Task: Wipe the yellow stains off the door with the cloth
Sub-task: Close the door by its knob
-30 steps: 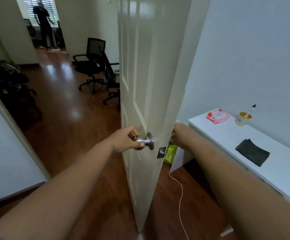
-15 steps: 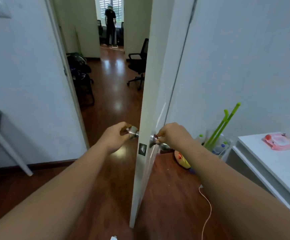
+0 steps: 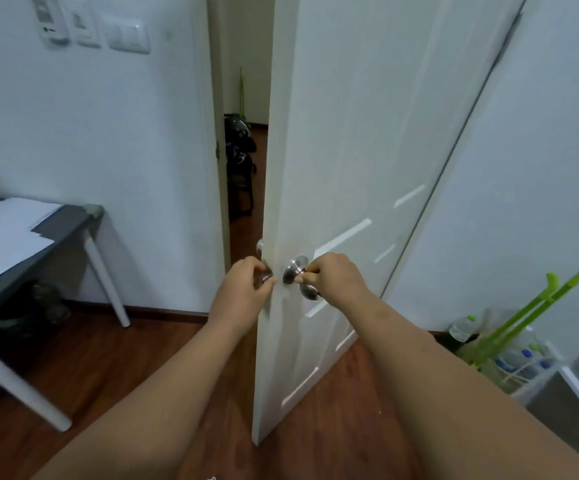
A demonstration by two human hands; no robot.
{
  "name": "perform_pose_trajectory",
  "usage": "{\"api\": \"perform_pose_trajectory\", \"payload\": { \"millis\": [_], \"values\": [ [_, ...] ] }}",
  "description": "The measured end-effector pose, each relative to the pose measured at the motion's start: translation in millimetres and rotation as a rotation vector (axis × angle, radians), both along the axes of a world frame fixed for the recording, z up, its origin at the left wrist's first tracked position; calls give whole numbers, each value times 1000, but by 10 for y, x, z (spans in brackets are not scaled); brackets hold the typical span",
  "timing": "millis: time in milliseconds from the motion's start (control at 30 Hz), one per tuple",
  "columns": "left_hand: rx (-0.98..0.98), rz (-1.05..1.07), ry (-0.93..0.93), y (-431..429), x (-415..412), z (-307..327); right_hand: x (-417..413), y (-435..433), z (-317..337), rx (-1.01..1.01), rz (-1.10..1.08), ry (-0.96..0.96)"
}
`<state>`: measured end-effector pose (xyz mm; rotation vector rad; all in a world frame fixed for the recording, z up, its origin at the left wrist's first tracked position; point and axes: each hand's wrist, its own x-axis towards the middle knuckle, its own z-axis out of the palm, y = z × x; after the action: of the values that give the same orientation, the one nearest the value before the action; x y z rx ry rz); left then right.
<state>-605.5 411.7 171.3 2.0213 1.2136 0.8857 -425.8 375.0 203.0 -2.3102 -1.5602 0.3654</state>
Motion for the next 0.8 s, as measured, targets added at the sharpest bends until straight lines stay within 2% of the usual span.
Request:
{"api": "perform_pose_trajectory", "payload": {
  "millis": [133,233,300,367,433,467,567,633,700,800],
  "values": [
    [131,113,73,225,23,-12,-61,201,-86,132,48,230],
    [276,68,89,360,117,11,-117,372,-93,171,97,317],
    [220,6,19,474,250,21,-151,491,-132,207,93,515],
    [96,22,-65,617,382,36,-191,587,-166,198,26,842],
    [70,62,-22,802,472,27,-168,693,-192,140,-10,996],
    [71,75,30,885,489,18,-109,751,-195,121,-32,960],
    [86,99,118,1159,573,-28,290,884,-181,112,-93,521],
    [100,125,169,1338,656,-54,636,974,-133,72,-123,347],
    [101,138,235,1494,728,-85,948,1105,-47,15,-133,259],
    [200,143,382,1733,793,-226,1253,1410,40,-7,-146,248]
  ]
}}
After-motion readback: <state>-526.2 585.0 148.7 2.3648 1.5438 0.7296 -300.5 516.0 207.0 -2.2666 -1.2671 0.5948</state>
